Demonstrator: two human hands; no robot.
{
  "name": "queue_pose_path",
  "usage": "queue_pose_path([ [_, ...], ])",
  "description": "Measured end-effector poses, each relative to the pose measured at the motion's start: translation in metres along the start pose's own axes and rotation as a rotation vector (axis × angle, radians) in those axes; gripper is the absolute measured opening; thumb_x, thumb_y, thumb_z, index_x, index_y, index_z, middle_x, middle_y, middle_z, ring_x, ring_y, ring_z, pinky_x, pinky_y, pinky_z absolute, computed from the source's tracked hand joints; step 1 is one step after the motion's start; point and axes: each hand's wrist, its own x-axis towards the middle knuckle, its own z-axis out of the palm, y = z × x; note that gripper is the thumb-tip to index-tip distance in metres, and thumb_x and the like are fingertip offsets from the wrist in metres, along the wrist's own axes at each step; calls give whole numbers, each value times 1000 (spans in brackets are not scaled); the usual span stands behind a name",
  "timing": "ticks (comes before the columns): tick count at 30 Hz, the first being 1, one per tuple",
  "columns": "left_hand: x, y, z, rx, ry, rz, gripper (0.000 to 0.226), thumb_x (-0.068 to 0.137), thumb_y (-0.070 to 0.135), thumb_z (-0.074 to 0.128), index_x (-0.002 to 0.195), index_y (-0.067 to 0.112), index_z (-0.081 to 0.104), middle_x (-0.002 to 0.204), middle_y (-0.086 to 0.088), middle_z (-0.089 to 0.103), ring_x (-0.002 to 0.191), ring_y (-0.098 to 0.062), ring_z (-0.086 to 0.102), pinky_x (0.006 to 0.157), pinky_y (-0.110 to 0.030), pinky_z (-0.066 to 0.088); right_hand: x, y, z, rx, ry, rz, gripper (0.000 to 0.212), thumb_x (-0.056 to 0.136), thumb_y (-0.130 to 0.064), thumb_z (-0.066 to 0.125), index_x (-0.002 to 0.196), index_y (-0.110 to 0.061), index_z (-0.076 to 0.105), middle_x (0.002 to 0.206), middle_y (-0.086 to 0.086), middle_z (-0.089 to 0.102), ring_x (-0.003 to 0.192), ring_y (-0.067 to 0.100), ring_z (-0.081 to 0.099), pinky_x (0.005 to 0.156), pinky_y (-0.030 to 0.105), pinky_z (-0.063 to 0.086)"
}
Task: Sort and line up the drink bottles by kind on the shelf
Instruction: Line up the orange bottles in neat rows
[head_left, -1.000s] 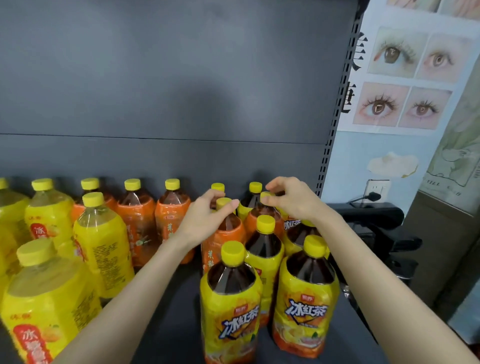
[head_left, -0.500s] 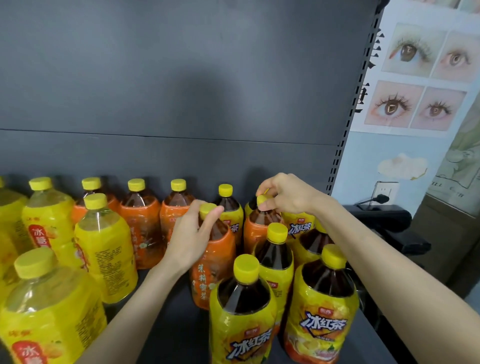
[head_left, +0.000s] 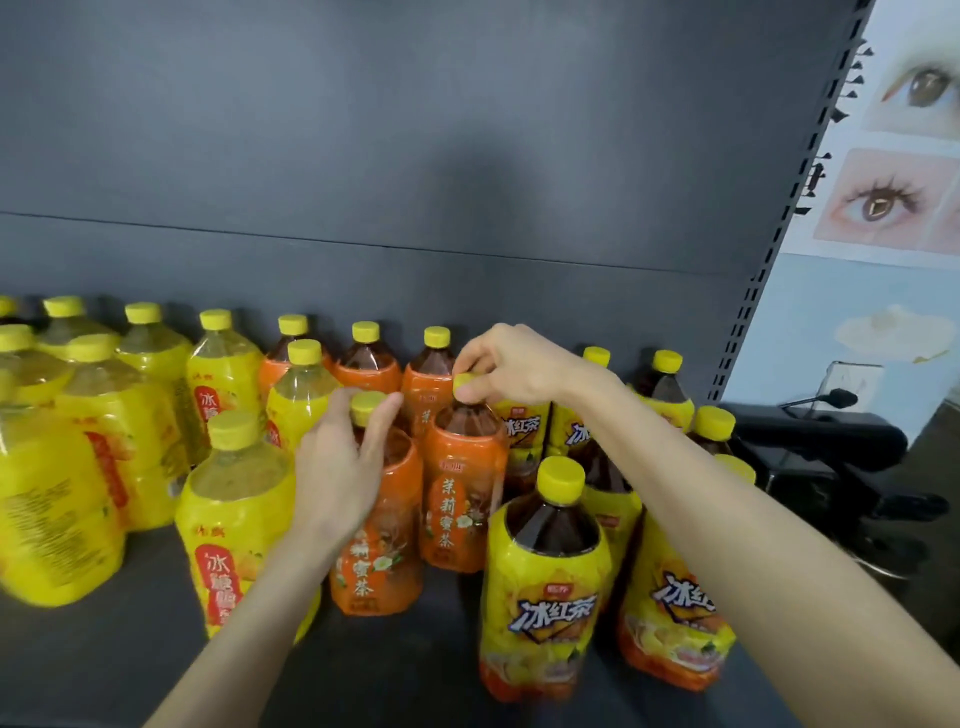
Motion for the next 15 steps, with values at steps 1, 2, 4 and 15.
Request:
queue_pose_path([
  [1, -3, 1, -4, 31, 10, -3, 59, 87, 54, 41, 119, 6, 54, 72, -1, 60, 66, -18, 58, 61, -30, 39, -2, -5, 2, -5, 2, -7, 30, 85, -22, 71, 112, -8, 69, 104, 10, 72, 90, 21, 69, 86, 31, 53],
  [2, -6, 3, -8, 55, 21, -5, 59, 87, 53, 42, 118, 4, 54, 69, -1, 58, 66, -22, 58, 60, -31, 39, -4, -8, 3, -5, 5, -11, 31, 86, -23, 71, 113, -8, 68, 105, 11, 71, 90, 21, 68, 87, 32, 52],
  [4, -14, 9, -16, 93, 51, -4, 60, 87, 54, 42, 117, 2, 55, 69, -5, 60, 71, -32, 63, 60, -34, 43, -11, -12, 6, -18, 13, -23, 33, 86, -23, 71, 114, -7, 68, 107, 12, 71, 91, 19, 65, 91, 34, 50],
  [15, -29, 14, -48, 142, 44, -7, 72, 84, 59, 39, 118, -2, 55, 63, -9, 61, 61, -25, 59, 54, -31, 41, -34, -41, 25, 10, 108, 36, 31, 85, -25, 72, 108, -6, 69, 110, 16, 66, 100, 29, 62, 91, 41, 50],
])
